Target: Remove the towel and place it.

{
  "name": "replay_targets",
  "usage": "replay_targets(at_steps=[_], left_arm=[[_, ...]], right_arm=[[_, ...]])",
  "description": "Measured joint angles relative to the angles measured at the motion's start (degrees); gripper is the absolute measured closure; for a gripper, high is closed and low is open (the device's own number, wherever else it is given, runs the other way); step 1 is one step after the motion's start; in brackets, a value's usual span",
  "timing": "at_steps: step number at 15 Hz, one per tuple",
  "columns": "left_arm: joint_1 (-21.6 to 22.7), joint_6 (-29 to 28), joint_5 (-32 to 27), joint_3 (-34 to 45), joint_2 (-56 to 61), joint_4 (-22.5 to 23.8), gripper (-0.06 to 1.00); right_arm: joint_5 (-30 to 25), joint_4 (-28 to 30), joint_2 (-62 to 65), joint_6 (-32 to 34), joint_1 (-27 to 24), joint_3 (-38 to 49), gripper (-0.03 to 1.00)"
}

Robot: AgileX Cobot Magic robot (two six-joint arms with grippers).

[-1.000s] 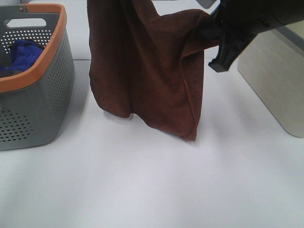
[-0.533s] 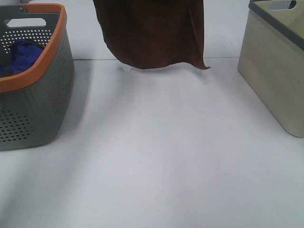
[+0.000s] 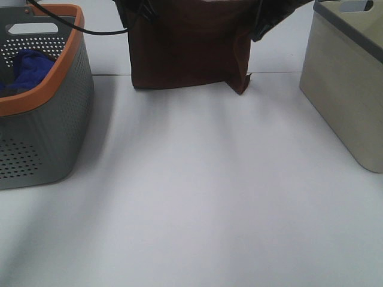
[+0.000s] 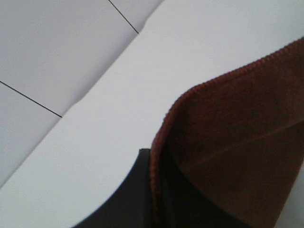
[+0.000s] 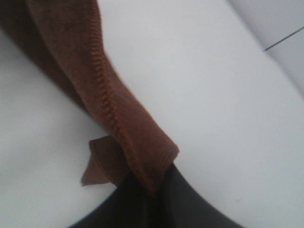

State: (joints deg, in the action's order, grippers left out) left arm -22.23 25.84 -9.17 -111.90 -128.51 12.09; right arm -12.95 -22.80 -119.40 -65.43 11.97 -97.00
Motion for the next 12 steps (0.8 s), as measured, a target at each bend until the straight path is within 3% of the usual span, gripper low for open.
replay_targets(at_steps=[1, 2, 4, 5, 7, 10, 12], left_arm=[[-0.8, 0.52, -4.47, 0.0, 0.0, 0.06, 0.94], [-2.46, 3.04, -18.16, 0.0, 0.0, -0.23, 0.94], [-3.15, 7.51, -32.49, 0.0, 0.0, -3.67, 0.94], [-3.15, 9.17, -36.15, 0.0, 0.0, -5.33, 0.94], [-3.04, 16.21, -46.47, 0.0, 0.0, -12.09, 0.94], [-3.04, 24.75, -58.27, 0.0, -1.15, -19.25, 0.94], [-3.04, 26.76, -59.93, 0.0, -3.21, -20.68, 0.94]], right_arm=[[-8.08, -0.06, 0.0, 0.0, 0.0, 0.0, 0.97], [-20.8, 0.0, 0.0, 1.15, 0.0, 0.0, 0.97], [-33.06, 0.29, 0.0, 4.41, 0.0, 0.0, 0.97], [-36.38, 0.4, 0.0, 5.56, 0.0, 0.0, 0.97], [-48.19, 1.66, -0.11, 9.57, 0.0, 0.0, 0.97], [-49.05, 3.78, -0.8, 16.16, 0.0, -0.34, 0.97], [-49.1, 4.3, -0.86, 18.45, 0.0, 1.72, 0.97]])
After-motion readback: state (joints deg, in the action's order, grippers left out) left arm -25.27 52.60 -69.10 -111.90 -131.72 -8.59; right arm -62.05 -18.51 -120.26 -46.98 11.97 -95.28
